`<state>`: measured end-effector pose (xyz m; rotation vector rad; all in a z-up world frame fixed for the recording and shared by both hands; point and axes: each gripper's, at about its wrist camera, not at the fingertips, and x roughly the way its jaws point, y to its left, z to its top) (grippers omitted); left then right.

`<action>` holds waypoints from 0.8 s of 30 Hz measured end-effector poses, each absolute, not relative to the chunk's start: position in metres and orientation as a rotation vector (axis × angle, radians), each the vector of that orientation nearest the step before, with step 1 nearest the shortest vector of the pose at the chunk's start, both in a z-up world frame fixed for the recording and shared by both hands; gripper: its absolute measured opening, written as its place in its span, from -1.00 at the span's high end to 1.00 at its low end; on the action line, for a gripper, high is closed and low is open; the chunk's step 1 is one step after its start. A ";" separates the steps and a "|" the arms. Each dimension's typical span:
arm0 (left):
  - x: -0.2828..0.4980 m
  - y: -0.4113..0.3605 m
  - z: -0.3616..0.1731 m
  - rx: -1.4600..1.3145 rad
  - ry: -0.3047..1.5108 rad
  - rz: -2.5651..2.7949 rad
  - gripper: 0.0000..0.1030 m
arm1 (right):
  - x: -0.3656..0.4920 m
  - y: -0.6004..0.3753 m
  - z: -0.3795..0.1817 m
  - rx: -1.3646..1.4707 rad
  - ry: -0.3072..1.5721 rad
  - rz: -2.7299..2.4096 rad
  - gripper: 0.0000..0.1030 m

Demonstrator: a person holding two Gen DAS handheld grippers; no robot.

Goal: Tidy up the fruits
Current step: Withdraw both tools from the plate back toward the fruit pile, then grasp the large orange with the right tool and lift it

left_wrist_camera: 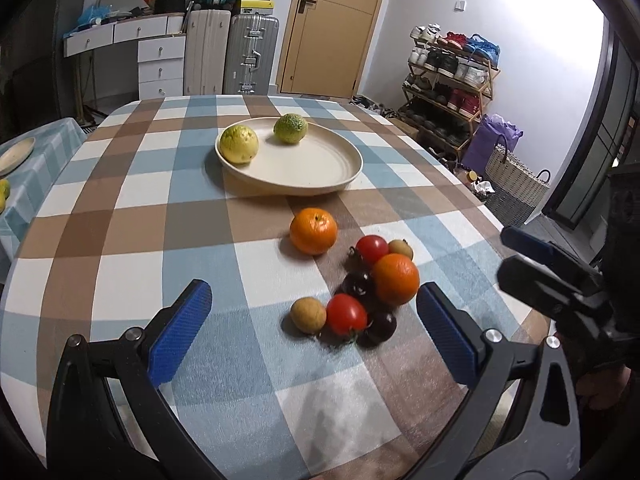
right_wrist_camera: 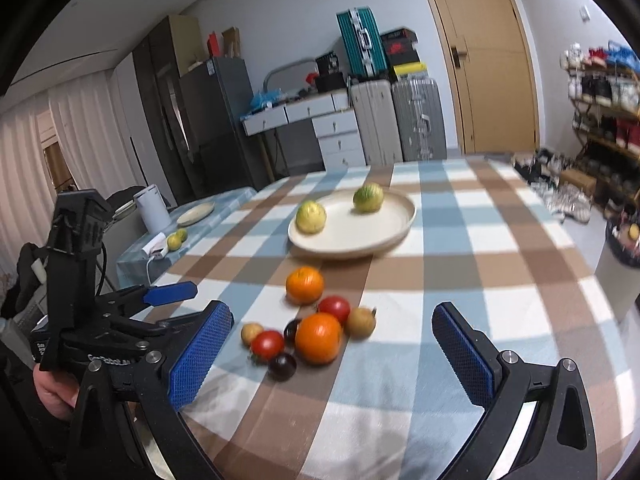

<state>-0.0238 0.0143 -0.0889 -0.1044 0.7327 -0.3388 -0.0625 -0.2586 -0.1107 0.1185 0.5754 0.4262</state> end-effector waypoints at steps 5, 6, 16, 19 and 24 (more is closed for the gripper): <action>-0.025 0.018 -0.099 -0.112 0.724 -0.331 -0.98 | -0.058 -0.251 -0.128 0.127 0.616 0.445 -1.00; -0.026 0.020 -0.099 -0.114 0.726 -0.330 -0.98 | -0.055 -0.250 -0.132 0.130 0.628 0.451 -1.00; -0.012 0.036 -0.111 -0.170 0.747 -0.320 -0.98 | -0.030 -0.244 -0.155 0.235 0.710 0.512 -0.91; -0.009 0.039 -0.113 -0.177 0.752 -0.319 -0.98 | -0.021 -0.245 -0.161 0.264 0.738 0.524 -0.71; -0.001 0.044 -0.115 -0.191 0.764 -0.321 -0.98 | -0.010 -0.242 -0.167 0.283 0.790 0.514 -0.50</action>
